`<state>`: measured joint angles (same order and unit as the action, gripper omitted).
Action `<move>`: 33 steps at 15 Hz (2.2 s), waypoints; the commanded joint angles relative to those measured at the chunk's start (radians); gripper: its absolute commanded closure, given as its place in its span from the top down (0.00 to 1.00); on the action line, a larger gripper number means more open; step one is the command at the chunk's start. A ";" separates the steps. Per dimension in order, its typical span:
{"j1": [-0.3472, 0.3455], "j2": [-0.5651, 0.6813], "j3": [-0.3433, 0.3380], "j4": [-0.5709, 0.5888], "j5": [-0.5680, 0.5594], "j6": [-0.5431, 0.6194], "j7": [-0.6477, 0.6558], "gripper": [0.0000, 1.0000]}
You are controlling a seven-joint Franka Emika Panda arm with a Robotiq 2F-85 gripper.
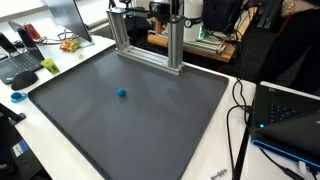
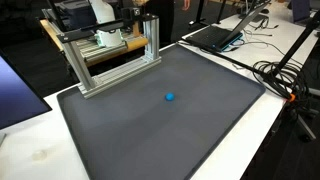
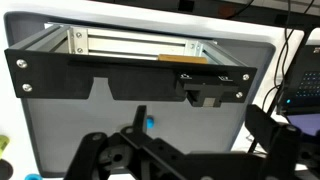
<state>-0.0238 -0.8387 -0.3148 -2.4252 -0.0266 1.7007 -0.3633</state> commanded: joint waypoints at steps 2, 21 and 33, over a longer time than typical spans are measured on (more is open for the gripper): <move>-0.015 0.005 0.010 0.004 0.009 -0.002 -0.009 1.00; 0.062 -0.010 0.370 -0.117 0.033 0.160 0.342 1.00; 0.070 0.019 0.387 -0.147 0.016 0.238 0.358 1.00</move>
<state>0.0393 -0.8389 0.0771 -2.5711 -0.0058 1.9176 -0.0168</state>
